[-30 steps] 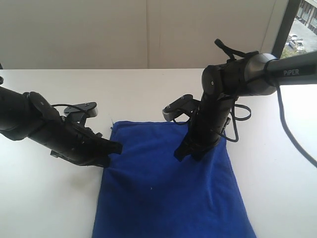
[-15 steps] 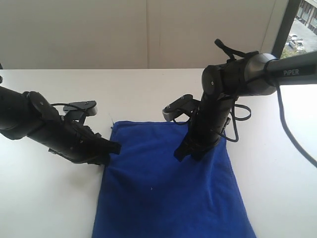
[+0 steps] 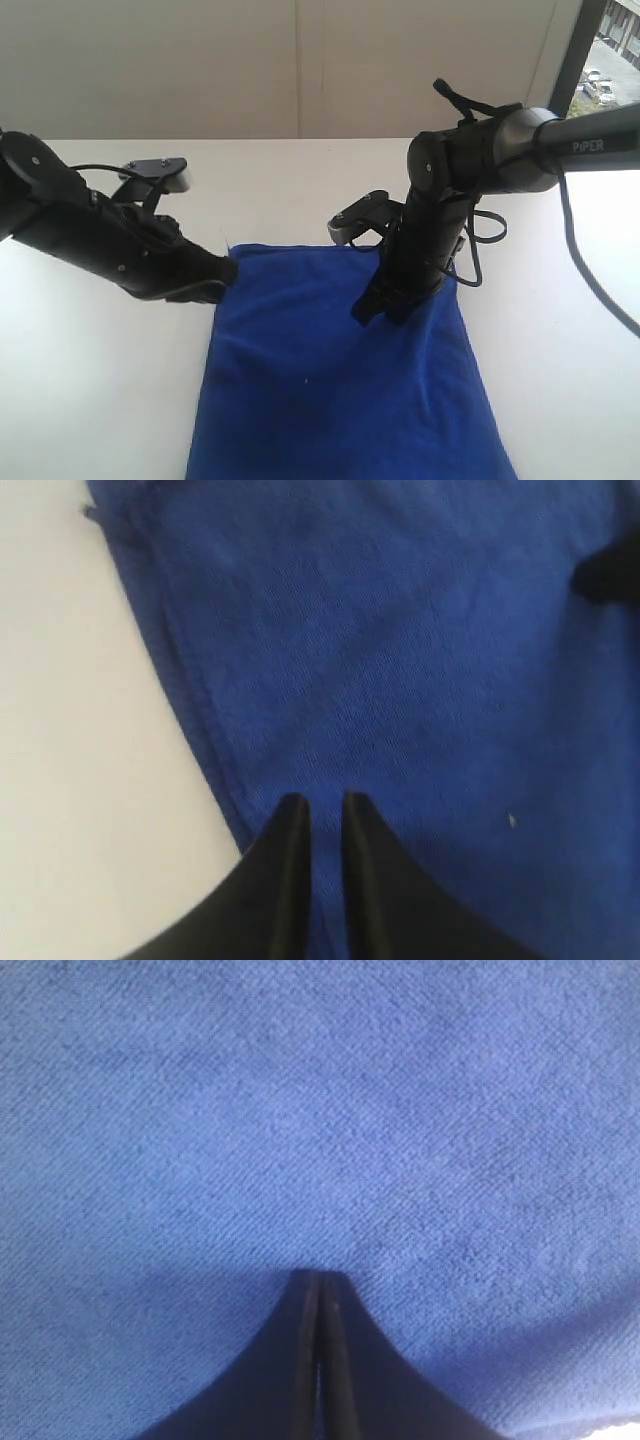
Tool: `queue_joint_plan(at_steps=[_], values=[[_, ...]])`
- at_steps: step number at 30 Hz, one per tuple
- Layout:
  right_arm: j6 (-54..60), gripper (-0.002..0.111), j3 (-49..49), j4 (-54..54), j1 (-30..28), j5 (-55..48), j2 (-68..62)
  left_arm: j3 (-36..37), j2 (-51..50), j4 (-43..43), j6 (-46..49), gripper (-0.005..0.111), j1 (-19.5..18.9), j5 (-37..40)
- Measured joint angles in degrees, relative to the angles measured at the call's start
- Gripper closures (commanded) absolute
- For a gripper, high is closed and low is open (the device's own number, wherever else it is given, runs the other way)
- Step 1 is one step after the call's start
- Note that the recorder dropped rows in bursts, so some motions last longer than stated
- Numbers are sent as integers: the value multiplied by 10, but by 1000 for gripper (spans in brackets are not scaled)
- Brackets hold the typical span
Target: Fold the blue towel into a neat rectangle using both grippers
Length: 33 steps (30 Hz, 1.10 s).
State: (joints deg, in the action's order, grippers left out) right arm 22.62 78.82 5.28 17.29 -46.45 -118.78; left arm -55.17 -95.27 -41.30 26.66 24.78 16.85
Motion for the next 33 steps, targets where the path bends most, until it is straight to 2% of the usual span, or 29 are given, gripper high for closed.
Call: queue_joint_plan(at_steps=[1, 6, 10, 13, 23, 28, 33], values=[[3, 108, 0, 0, 0, 1, 0, 5, 0, 0, 8, 106, 3, 7], [20, 108, 0, 1, 0, 11, 0, 31, -27, -26, 57, 107, 47, 4], [34, 108, 0, 1, 0, 15, -1, 32, -49, -41, 73, 107, 88, -31], [35, 108, 0, 1, 0, 15, -1, 32, -59, -43, 76, 107, 104, -50], [35, 108, 0, -6, 0, 16, -1, 32, -81, -43, 80, 107, 106, -45], [36, 108, 0, -17, 0, 22, -1, 32, -81, -43, 80, 107, 106, -18], [36, 108, -1, -30, 0, 53, 34, 28, -58, -42, 80, 107, 106, -49]])
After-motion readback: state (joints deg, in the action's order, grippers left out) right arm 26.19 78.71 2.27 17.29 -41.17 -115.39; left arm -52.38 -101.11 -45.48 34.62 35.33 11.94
